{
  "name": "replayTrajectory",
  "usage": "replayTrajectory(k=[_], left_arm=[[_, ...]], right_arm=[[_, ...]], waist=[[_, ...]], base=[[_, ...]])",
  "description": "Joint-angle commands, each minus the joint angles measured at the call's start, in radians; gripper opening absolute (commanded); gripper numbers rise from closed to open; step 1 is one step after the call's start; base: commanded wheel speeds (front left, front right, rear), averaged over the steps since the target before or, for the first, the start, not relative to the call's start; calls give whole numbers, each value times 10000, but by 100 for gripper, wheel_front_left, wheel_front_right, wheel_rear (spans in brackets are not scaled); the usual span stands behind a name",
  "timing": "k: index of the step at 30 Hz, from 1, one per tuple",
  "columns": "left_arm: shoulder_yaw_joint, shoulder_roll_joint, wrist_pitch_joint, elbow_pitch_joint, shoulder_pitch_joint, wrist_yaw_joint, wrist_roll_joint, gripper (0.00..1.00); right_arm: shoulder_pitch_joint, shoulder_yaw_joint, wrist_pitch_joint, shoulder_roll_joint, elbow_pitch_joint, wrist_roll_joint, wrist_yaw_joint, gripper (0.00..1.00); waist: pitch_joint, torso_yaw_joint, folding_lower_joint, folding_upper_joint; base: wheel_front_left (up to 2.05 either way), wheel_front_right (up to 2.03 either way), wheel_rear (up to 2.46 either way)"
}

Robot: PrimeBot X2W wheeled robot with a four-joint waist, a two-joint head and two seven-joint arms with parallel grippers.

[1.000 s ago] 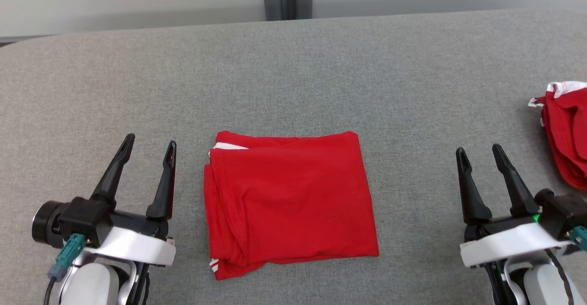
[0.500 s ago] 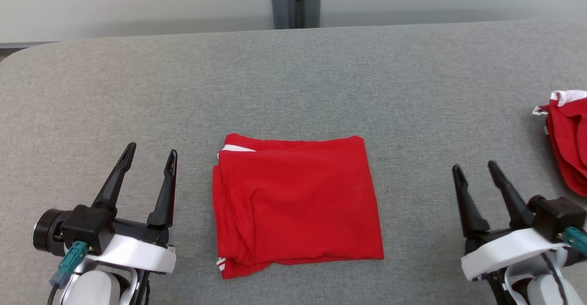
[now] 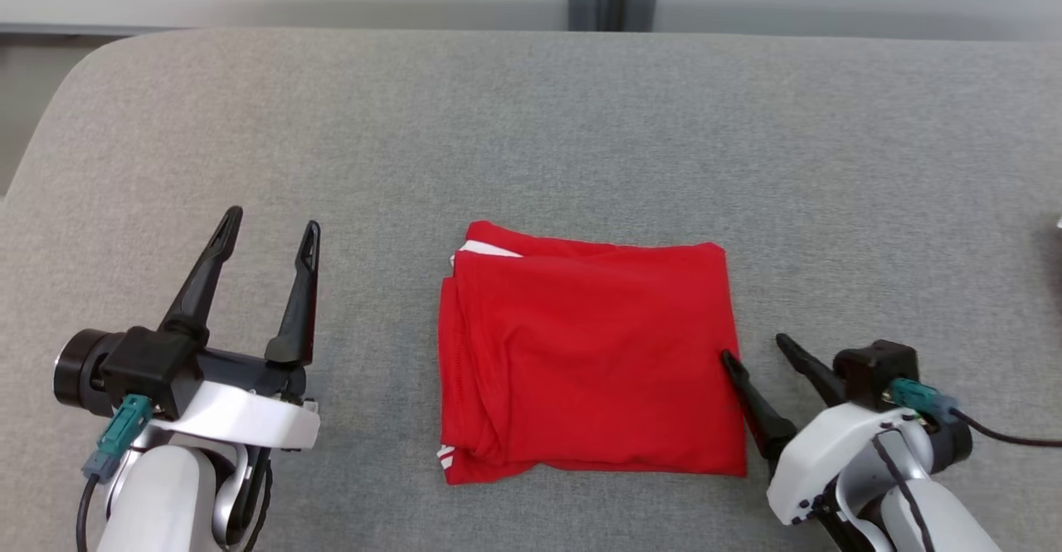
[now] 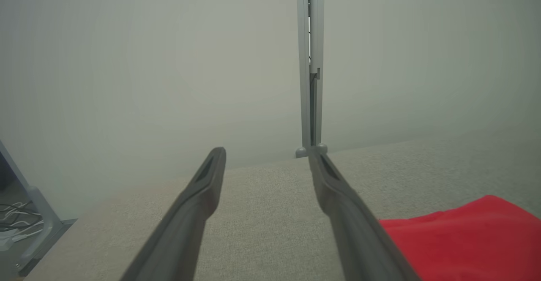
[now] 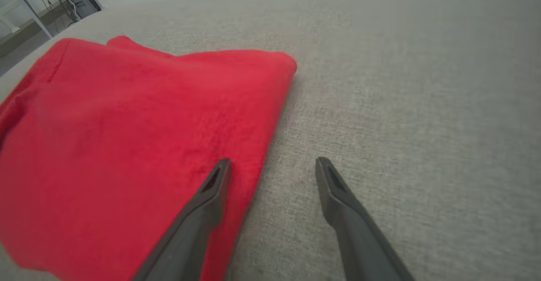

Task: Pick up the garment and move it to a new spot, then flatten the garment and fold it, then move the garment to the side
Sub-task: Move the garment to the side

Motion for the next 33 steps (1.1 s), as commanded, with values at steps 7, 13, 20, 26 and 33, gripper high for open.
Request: replayTrajectory(k=[7, 13, 20, 26, 33], left_arm=[[76, -11, -32, 52, -344, -17, 2, 100], [163, -67, -32, 1, -370, -21, 61, 100], [291, 73, -32, -29, -391, -24, 63, 100], [337, 187, -32, -149, -395, -24, 169, 100], [334, 482, -32, -277, -542, -25, 111, 100]], right_arm=[[-781, 750, -234, 104, 1617, 417, 2, 100], [-1200, 979, -815, -10, 2300, 612, -1, 0], [-1242, 361, -1582, -316, 2268, 413, -23, 0], [-911, -402, -1863, -634, 1997, -365, -20, 0], [-642, -1238, -1795, -795, 1212, -1126, -1, 0]], waist=[[224, 291, 0, 0], [269, 239, 0, 0], [348, -249, 0, 0], [520, -1031, 0, 0], [916, -2140, 0, 0]], base=[[0, 0, 0], [0, 0, 0], [0, 0, 0], [0, 0, 0], [0, 0, 0]])
